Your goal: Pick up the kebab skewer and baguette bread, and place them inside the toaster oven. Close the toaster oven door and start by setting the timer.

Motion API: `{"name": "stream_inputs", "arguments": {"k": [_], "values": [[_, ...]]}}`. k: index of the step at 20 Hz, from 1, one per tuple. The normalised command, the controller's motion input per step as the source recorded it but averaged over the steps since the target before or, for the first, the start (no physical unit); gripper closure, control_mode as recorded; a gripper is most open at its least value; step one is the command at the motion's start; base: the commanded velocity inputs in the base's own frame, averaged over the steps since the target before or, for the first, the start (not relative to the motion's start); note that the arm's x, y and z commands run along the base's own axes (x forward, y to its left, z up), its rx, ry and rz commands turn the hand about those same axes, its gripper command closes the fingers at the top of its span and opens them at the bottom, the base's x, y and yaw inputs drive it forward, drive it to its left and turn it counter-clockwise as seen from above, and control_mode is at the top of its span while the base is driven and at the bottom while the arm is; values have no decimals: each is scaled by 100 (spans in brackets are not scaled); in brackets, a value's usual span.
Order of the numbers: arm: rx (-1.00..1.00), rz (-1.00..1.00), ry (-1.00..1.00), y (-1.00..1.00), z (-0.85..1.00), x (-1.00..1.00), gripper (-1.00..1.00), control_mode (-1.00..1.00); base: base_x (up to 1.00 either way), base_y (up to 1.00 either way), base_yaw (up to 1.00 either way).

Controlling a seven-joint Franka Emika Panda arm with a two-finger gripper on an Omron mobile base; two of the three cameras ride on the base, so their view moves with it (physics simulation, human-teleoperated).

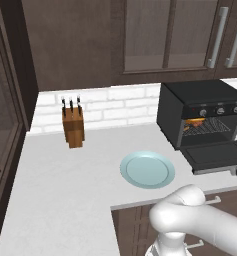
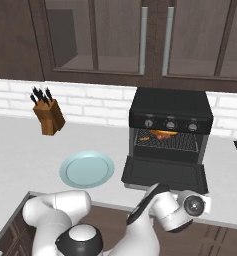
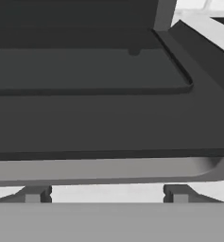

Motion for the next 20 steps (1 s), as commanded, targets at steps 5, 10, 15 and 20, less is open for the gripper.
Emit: {"name": "stream_inputs", "arguments": {"k": [5, 10, 15, 20], "values": [[0, -9, -10, 50, 18, 40, -100, -100, 0, 0, 0], [0, 0, -14, 40, 45, 47, -100, -100, 0, 0, 0], [0, 0, -12, 20, 53, 46, -100, -100, 0, 0, 0], [0, 0, -8, 13, 53, 56, 100, -100, 0, 0, 0]]}}
